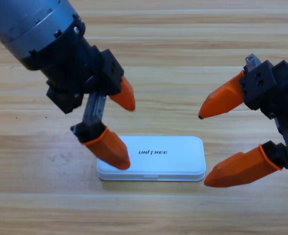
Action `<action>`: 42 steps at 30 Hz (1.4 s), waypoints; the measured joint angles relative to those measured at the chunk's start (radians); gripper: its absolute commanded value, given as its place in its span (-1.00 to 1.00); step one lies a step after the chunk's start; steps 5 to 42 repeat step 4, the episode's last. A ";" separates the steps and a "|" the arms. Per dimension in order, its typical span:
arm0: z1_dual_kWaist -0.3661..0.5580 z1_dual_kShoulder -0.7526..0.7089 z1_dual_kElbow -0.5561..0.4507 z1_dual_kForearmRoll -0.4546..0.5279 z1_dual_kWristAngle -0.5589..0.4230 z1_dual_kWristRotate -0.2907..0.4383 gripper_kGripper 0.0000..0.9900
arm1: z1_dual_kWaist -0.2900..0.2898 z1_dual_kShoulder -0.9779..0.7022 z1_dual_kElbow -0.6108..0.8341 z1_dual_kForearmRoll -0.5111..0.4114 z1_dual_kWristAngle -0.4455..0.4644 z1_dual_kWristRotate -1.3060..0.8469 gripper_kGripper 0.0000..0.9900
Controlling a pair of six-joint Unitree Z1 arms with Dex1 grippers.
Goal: Clean up eraser and pencils
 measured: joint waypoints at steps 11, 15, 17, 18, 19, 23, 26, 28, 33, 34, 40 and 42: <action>0.000 0.000 0.023 -0.034 0.018 -0.005 1.00 | 0.000 0.000 0.000 0.000 0.000 0.000 1.00; 0.000 0.000 0.023 -0.034 0.018 -0.005 1.00 | 0.000 0.000 0.000 0.000 0.000 0.000 1.00; 0.000 0.000 0.023 -0.034 0.018 -0.005 1.00 | 0.000 0.000 0.000 0.000 0.000 0.000 1.00; 0.000 0.000 0.023 -0.034 0.018 -0.005 1.00 | 0.000 0.000 0.000 0.000 0.000 0.000 1.00; 0.000 0.000 0.023 -0.034 0.018 -0.005 1.00 | 0.000 0.000 0.000 0.000 0.000 0.000 1.00; 0.000 0.000 0.023 -0.034 0.018 -0.005 1.00 | 0.000 0.000 0.000 0.000 0.000 0.000 1.00; 0.000 0.000 0.023 -0.034 0.018 -0.005 1.00 | 0.000 0.000 0.000 0.000 0.000 0.000 1.00; 0.000 0.000 0.023 -0.034 0.018 -0.005 1.00 | 0.000 0.000 0.000 0.000 0.000 0.000 1.00; 0.000 0.000 0.023 -0.034 0.018 -0.005 1.00 | 0.000 0.000 0.000 0.000 0.000 0.000 1.00; 0.000 0.000 0.023 -0.034 0.018 -0.005 1.00 | 0.000 0.000 0.000 0.000 0.000 0.000 1.00; 0.000 0.000 0.023 -0.034 0.018 -0.005 1.00 | 0.000 0.000 0.000 0.000 0.000 0.000 1.00; 0.000 0.000 0.023 -0.034 0.018 -0.005 1.00 | 0.000 0.000 0.000 0.000 0.000 0.000 1.00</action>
